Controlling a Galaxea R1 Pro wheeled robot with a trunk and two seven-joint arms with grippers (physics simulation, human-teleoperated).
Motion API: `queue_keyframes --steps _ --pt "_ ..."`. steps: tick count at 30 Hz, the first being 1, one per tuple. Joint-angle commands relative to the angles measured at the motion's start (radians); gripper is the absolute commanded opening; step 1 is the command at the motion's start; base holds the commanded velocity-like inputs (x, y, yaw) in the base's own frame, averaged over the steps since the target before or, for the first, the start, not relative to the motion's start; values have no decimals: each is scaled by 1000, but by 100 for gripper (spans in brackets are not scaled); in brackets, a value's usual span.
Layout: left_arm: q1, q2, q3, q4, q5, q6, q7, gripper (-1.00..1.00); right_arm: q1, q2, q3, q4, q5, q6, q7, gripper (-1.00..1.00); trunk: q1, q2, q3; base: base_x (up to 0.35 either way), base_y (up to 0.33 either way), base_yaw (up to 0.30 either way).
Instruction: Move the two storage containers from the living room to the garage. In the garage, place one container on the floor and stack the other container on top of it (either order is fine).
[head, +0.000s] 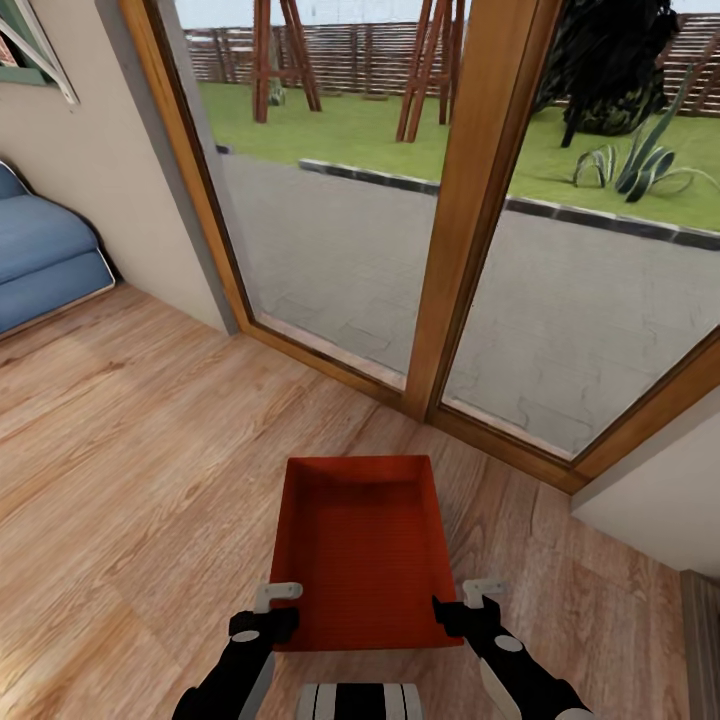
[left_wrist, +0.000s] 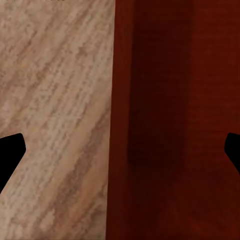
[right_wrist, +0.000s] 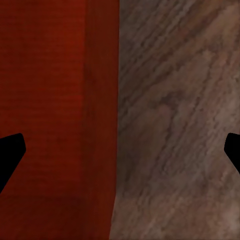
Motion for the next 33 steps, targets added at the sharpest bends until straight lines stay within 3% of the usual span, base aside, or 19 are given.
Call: queue_keyframes --steps 1,13,14,15,33 --pt "0 -1 5 -2 -10 6 -2 100 -1 -1 7 1 -11 -4 -2 100 0 0 -1 0 0 0" --pt "0 -1 5 -2 -10 7 -2 100 -1 -2 7 1 -11 -4 -2 100 0 0 -1 0 0 0" --pt "0 -1 5 -2 -10 7 -2 100 -1 -1 7 1 -11 -4 -2 -100 0 0 -1 0 0 0" --pt "0 -1 5 -2 -10 7 -2 -100 -1 -2 7 1 -11 -4 -2 -100 0 0 -1 0 0 0" --pt "0 -1 5 -2 -10 6 -1 -100 -1 -2 7 1 -11 -4 -2 -100 0 0 -1 0 0 0"
